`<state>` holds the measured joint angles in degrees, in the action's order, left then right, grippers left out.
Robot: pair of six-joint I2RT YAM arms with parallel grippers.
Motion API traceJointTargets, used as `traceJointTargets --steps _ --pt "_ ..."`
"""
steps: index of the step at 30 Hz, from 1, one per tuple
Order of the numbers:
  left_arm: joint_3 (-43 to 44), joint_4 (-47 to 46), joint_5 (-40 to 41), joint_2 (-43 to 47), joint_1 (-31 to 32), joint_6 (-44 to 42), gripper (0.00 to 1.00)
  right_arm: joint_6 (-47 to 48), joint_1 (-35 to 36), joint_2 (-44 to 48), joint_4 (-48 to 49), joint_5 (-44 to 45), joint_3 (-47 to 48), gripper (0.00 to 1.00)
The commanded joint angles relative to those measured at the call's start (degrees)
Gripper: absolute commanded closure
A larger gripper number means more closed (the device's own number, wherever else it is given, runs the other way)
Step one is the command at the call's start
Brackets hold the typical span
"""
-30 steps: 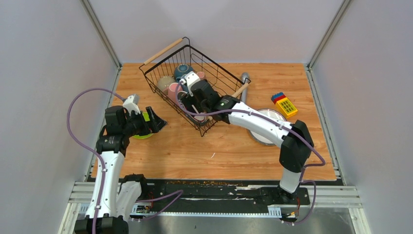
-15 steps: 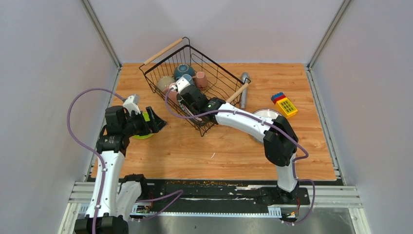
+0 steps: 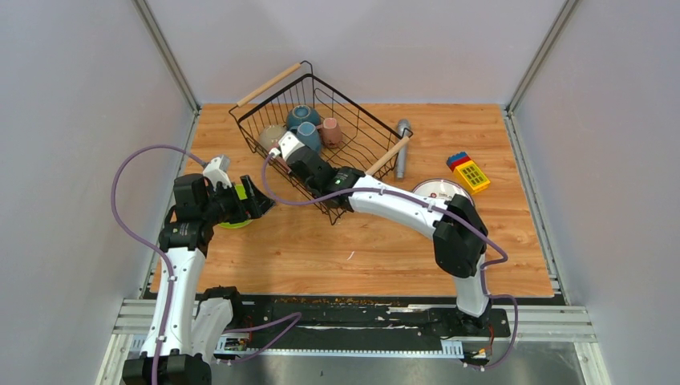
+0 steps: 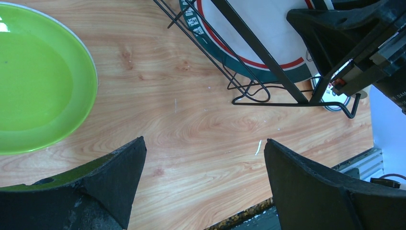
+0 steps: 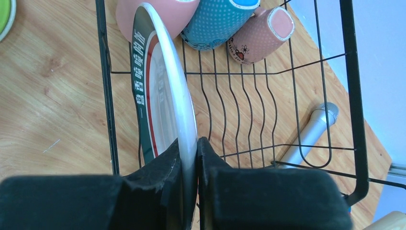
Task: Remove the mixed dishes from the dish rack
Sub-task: Pick up the plate from the dish rack.
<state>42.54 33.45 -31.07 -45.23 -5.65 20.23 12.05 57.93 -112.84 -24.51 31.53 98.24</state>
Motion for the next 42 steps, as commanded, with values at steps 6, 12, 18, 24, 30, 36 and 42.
traceJointTargets --steps 6,12,18,24,30,36,42 --pt "-0.09 -1.77 -0.74 -0.07 -0.24 -0.02 0.00 4.42 1.82 9.17 4.85 4.53 4.95 1.00" --pt "-0.17 -1.71 -0.53 -0.15 -0.28 -0.01 0.00 4.86 1.93 13.11 5.52 5.77 4.34 1.00" --pt "-0.09 -1.64 -0.46 -0.37 -0.28 -0.02 0.00 5.18 1.83 17.59 7.84 8.67 2.24 1.00" --pt "-0.09 -1.64 -0.46 -0.51 -0.25 -0.04 0.00 4.10 0.85 22.92 9.49 10.13 -0.15 1.00" --pt "-0.08 -1.64 -0.44 -0.85 -0.25 -0.01 0.00 0.24 -2.11 29.61 10.01 10.44 -3.77 1.00" --pt "-0.09 -1.55 -0.56 -1.32 -0.28 -0.01 0.00 -5.73 -7.35 37.75 10.00 9.00 -9.64 1.00" --pt "-0.09 -1.60 -0.39 -1.65 -0.24 -0.01 0.00 -9.76 -13.74 45.71 9.14 7.59 -15.47 1.00"
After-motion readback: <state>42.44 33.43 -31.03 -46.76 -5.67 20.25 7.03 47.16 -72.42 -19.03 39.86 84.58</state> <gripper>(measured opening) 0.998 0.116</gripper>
